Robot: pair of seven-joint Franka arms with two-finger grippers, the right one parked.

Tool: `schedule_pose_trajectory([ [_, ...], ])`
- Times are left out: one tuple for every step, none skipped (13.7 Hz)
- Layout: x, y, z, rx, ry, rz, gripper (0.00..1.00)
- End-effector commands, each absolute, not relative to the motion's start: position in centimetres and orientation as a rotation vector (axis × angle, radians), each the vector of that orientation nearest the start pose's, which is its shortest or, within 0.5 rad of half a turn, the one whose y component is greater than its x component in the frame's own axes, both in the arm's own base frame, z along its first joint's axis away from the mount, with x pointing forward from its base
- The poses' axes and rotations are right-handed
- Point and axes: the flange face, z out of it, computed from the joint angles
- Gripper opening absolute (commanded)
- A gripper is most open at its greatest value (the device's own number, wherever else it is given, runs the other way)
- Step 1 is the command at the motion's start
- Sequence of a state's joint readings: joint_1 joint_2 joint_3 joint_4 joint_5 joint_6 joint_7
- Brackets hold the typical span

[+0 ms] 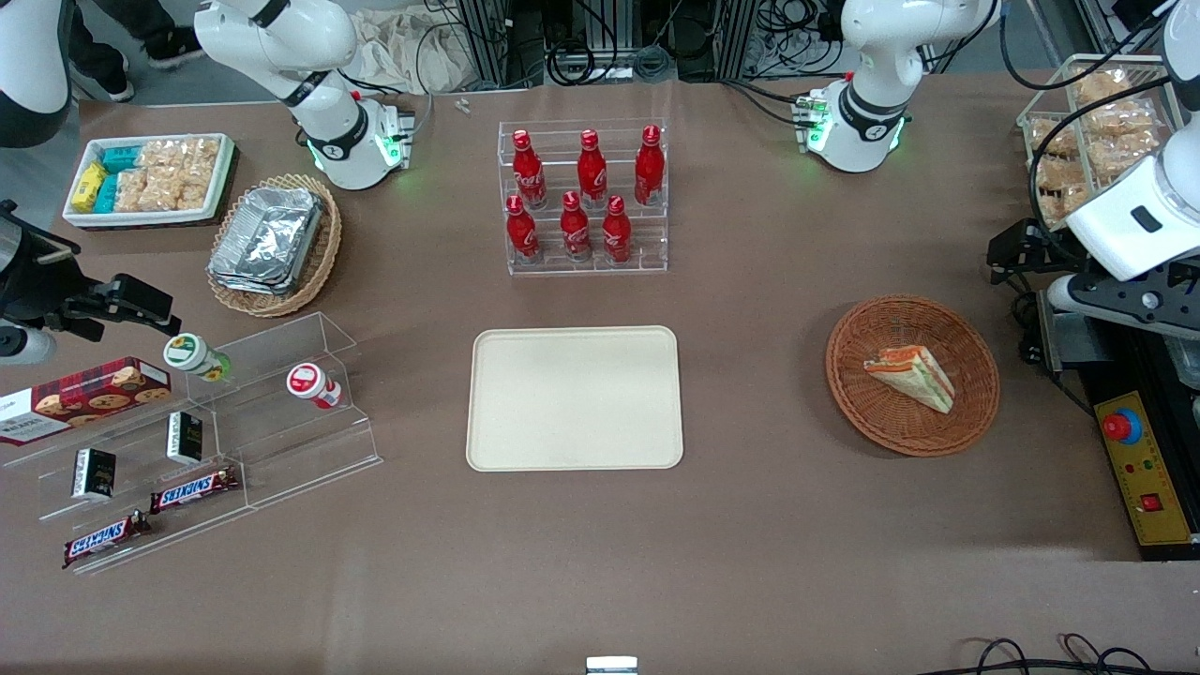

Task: Place sandwich from basket to tray
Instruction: 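Move the left gripper over the wicker basket toward the sandwich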

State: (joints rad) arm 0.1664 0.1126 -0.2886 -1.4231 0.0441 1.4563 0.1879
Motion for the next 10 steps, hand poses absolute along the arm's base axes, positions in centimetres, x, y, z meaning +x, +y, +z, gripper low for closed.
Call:
schedule_pose_trajectory([
  [57.0, -5.1, 62.4, -3.094, 0.500, 0.131, 1.00],
  [57.1, -5.3, 62.4, -3.092, 0.486, 0.131, 1.00],
  [57.1, -5.2, 62.4, -3.086, 0.482, 0.131, 1.00],
  [57.1, -5.3, 62.2, -3.083, 0.482, 0.138, 1.00],
  [57.2, -5.1, 62.0, -3.089, 0.425, 0.144, 1.00],
  [57.7, -5.0, 61.4, -3.089, 0.292, 0.153, 1.00],
  [58.1, -5.1, 60.5, -3.076, 0.133, 0.168, 1.00],
  [58.5, -5.0, 60.1, -3.070, -0.022, 0.160, 1.00],
  [58.9, -5.0, 59.5, -3.074, -0.146, 0.165, 1.00],
  [59.4, -4.8, 58.1, -3.054, -0.261, 0.191, 1.00],
])
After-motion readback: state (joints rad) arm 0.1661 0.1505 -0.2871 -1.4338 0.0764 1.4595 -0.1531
